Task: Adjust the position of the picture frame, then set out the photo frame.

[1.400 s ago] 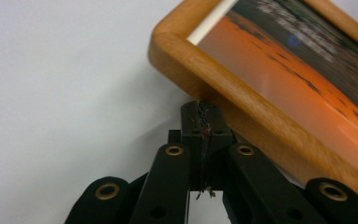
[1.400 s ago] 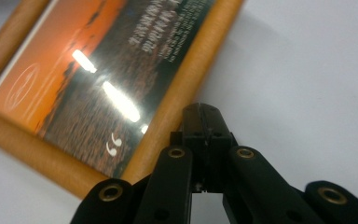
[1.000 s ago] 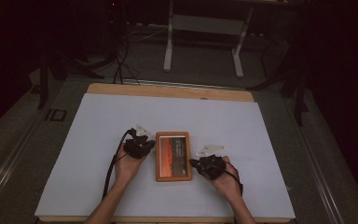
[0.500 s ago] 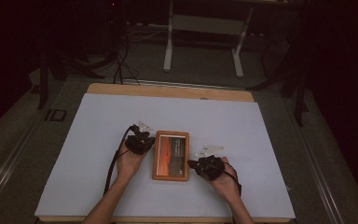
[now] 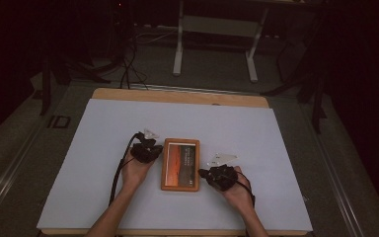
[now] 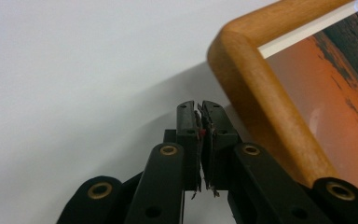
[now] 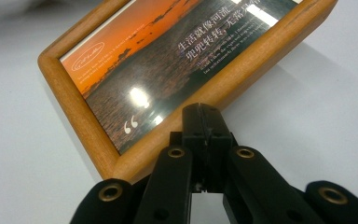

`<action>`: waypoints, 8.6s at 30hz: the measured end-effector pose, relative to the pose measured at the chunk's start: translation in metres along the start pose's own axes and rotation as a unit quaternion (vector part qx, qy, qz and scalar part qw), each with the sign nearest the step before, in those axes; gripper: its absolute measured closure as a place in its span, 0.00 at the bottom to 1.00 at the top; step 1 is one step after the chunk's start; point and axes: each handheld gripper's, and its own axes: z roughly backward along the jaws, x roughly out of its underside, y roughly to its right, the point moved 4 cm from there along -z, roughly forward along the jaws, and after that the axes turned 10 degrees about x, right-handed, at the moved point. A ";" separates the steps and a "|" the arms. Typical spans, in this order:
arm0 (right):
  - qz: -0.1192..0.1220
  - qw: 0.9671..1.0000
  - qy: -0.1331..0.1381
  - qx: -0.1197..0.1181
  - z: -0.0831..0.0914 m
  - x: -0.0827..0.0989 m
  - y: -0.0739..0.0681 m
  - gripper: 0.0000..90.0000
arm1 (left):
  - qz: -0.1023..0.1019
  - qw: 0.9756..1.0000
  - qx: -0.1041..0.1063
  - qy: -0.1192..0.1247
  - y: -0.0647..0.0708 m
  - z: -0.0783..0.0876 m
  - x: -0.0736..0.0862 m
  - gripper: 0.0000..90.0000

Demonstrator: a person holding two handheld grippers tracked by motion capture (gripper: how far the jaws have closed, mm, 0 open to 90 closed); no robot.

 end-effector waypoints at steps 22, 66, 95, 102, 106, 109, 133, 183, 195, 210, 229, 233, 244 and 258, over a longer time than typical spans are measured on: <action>-0.005 0.999 0.028 0.020 0.006 -0.014 0.009 1.00 | 0.005 0.997 0.025 0.070 0.012 0.053 0.038 0.92; -0.023 0.995 0.059 0.076 -0.046 -0.068 0.036 1.00 | -0.004 0.997 0.017 0.070 0.020 0.066 0.054 0.82; -0.030 0.995 0.045 0.087 -0.048 -0.054 0.049 1.00 | -0.005 0.997 0.021 0.077 0.023 0.071 0.050 0.76; -0.037 0.994 0.031 0.093 -0.054 -0.045 0.056 1.00 | -0.006 0.996 0.027 0.079 0.025 0.072 0.048 0.74; -0.038 0.994 0.021 0.099 -0.058 -0.039 0.058 1.00 | -0.003 0.996 0.040 0.085 0.028 0.074 0.046 0.73; -0.040 0.994 0.023 0.097 -0.058 -0.039 0.059 1.00 | 0.000 0.995 0.046 0.087 0.029 0.075 0.044 0.71; -0.039 0.994 0.027 0.100 -0.058 -0.038 0.058 1.00 | 0.041 0.981 0.156 0.105 0.050 0.081 0.031 0.55; -0.032 0.994 0.031 0.100 -0.058 -0.037 0.058 1.00 | 0.098 0.973 0.202 0.054 0.094 0.032 0.028 0.55; -0.040 0.995 0.027 0.093 -0.049 -0.029 0.068 0.95 | 0.104 0.977 0.181 0.048 0.093 0.033 0.015 0.63; -0.067 0.994 0.027 0.086 -0.029 -0.010 0.080 0.86 | 0.056 0.985 0.159 0.042 0.100 0.037 -0.005 0.71; -0.054 0.996 0.040 0.055 -0.007 -0.006 0.074 0.76 | -0.034 0.986 0.158 0.042 0.091 0.060 -0.026 0.77; -0.045 0.997 0.045 0.048 -0.004 -0.011 0.069 0.74 | -0.040 0.984 0.167 0.047 0.084 0.069 -0.031 0.77; -0.024 0.997 0.066 0.030 0.007 -0.029 0.057 0.70 | -0.121 0.979 0.160 0.030 0.074 0.095 -0.043 0.77; 0.007 0.995 0.099 -0.005 0.021 -0.046 0.046 0.50 | -0.178 0.965 0.192 0.005 0.067 0.112 -0.055 0.77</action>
